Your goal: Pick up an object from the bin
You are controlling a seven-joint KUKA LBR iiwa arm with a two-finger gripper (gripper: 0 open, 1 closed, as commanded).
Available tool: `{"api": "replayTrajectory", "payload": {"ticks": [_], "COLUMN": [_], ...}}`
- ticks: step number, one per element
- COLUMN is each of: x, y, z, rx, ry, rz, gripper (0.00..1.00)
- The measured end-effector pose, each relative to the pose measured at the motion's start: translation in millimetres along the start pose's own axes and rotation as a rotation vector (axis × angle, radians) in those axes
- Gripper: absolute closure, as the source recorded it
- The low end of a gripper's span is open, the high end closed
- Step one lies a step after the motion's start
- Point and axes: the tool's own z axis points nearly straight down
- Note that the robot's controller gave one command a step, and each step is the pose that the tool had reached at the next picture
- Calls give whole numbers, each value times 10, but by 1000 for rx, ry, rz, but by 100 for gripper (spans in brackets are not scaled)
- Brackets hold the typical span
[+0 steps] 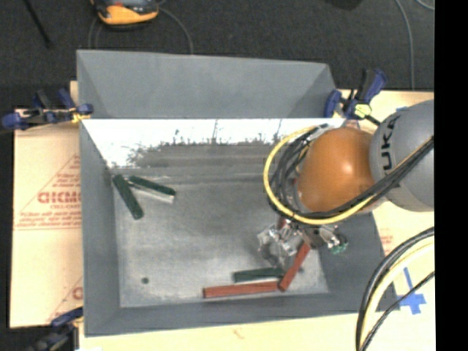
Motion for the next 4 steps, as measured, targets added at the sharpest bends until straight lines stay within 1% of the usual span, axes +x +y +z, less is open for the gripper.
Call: {"api": "replayTrajectory", "payload": {"ticks": [1, 2, 3, 4], "x": [290, 287, 102, 102], "y": [-732, -731, -876, -877], "z": [131, 130, 305, 304], "rx": [3, 3, 7, 6], "ry": [-4, -4, -7, -8], "rz": [59, 59, -216, -215], "gripper": [0, 0, 100, 100]}}
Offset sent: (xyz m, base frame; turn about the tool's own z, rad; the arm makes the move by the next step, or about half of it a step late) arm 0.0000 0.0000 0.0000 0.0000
